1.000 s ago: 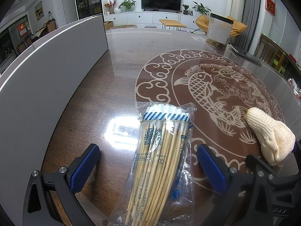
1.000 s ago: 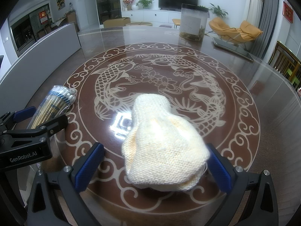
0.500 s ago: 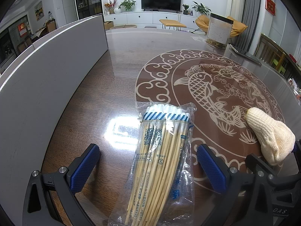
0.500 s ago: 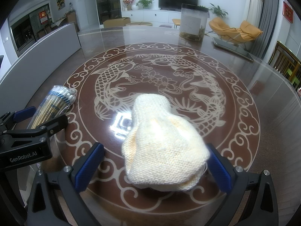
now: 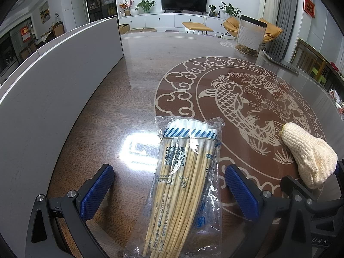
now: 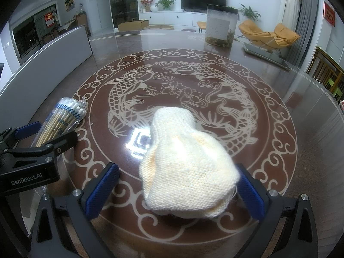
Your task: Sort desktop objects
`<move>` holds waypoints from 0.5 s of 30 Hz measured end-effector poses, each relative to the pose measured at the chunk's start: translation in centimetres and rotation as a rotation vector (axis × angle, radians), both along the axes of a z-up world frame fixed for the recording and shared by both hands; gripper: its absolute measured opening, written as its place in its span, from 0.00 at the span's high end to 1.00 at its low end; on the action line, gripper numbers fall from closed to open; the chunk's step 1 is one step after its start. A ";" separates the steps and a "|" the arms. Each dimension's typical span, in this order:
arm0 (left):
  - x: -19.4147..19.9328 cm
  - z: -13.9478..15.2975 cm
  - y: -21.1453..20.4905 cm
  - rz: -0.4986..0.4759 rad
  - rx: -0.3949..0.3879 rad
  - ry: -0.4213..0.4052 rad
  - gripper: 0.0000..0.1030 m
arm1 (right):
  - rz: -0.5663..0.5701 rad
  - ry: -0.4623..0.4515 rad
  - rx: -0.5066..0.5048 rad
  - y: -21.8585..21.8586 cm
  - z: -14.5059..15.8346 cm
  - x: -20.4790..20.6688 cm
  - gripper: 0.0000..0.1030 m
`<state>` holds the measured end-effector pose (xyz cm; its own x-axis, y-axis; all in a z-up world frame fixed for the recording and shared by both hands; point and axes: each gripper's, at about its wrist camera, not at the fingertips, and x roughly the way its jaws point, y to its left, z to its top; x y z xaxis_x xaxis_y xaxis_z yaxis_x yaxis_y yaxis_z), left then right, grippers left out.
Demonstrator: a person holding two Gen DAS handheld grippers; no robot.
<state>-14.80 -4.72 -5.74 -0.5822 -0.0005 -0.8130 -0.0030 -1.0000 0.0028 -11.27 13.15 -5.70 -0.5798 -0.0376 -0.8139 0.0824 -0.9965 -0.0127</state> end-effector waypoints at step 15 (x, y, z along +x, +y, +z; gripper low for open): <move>0.0 0.0 0.0 0.000 0.000 0.000 0.00 | 0.000 0.000 0.000 0.0 0.0 0.0 0.00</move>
